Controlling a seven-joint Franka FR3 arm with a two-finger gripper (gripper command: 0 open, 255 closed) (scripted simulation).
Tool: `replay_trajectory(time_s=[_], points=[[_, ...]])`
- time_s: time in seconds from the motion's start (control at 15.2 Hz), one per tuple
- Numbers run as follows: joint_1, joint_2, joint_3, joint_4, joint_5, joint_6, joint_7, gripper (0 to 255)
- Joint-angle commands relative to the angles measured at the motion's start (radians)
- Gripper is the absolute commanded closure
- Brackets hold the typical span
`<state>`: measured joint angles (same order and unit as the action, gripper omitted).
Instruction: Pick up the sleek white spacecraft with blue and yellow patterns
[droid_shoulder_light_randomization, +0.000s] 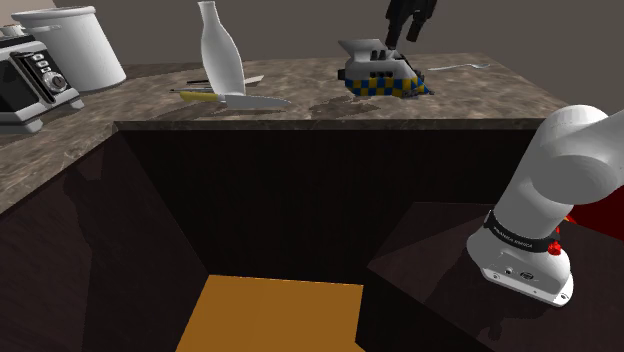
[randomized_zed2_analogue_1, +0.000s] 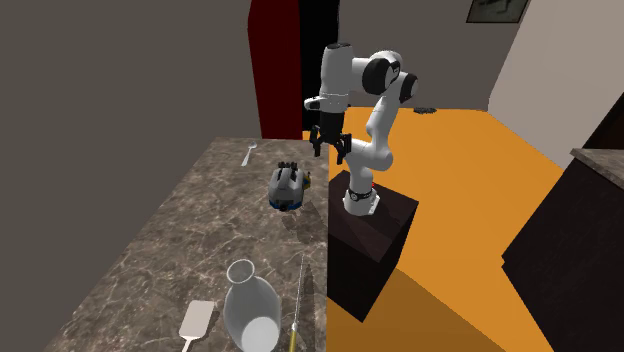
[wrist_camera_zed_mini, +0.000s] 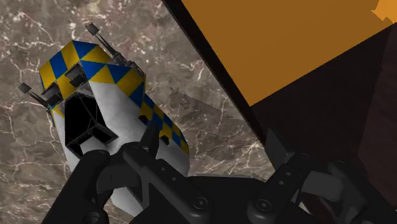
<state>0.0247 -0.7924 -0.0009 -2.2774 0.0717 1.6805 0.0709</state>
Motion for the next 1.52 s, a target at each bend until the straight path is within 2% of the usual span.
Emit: replay_trajectory(time_s=[0.0, 0.66, 1.19, 1.32, 1.39, 1.45], points=[[0.0, 0.0, 0.0, 0.0, 0.0, 0.0, 0.0, 0], [-0.004, 0.382, -0.184, 0.351, -0.102, -0.132, -0.311, 0], [-0.008, 0.359, -0.186, 0.227, -0.107, -0.032, -0.313, 0], [-0.008, 0.359, -0.186, 0.227, -0.107, -0.032, -0.313, 0], [-0.008, 0.359, -0.186, 0.228, -0.106, -0.032, -0.312, 255], [-0.008, 0.358, -0.186, 0.227, -0.107, -0.033, -0.312, 255]])
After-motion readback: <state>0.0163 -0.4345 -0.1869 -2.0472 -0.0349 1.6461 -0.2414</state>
